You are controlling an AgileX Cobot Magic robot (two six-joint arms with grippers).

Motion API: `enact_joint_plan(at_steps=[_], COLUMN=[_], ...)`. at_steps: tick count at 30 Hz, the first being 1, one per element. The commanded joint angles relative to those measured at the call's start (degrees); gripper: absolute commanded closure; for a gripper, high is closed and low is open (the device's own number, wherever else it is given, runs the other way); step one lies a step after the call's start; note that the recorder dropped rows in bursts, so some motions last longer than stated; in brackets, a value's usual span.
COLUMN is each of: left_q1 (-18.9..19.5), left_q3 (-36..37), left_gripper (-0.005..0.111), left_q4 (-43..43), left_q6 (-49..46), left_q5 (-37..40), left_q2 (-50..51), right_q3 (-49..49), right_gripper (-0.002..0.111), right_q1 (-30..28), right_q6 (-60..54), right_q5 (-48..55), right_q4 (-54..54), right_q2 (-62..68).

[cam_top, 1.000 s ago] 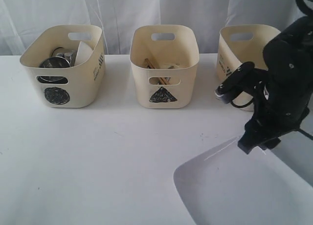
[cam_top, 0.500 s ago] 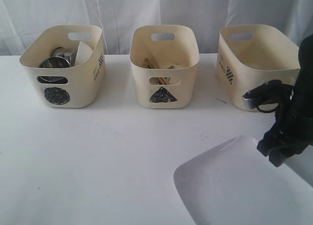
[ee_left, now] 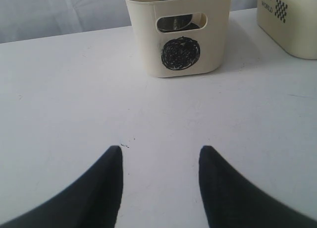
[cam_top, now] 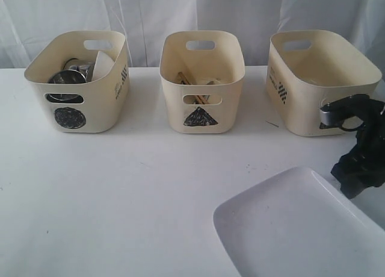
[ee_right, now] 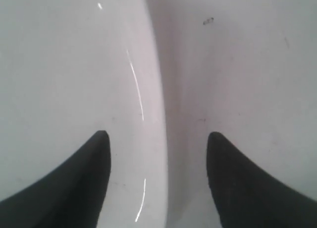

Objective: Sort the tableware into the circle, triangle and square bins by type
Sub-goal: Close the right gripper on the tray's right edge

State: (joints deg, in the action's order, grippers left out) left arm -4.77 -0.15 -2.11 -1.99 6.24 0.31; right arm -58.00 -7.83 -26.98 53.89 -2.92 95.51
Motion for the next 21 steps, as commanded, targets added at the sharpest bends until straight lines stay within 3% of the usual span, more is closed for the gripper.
enact_joint_plan(at_steps=[1,21], left_q1=[0.14,0.14], left_q3=[0.15,0.15], left_gripper=[0.054,0.054], left_q4=[-0.43,-0.43], left_q6=[0.32,0.32], left_q5=[-0.31,-0.31], left_q2=[-0.31,-0.31], right_q3=[-0.16,-0.16], right_gripper=[0.054,0.054], right_q1=[-2.05,-3.19], right_q6=[-2.14,-10.97], right_q5=[-0.58,2.39], right_q4=[-3.48,-12.01], right_q2=[0.50,11.08])
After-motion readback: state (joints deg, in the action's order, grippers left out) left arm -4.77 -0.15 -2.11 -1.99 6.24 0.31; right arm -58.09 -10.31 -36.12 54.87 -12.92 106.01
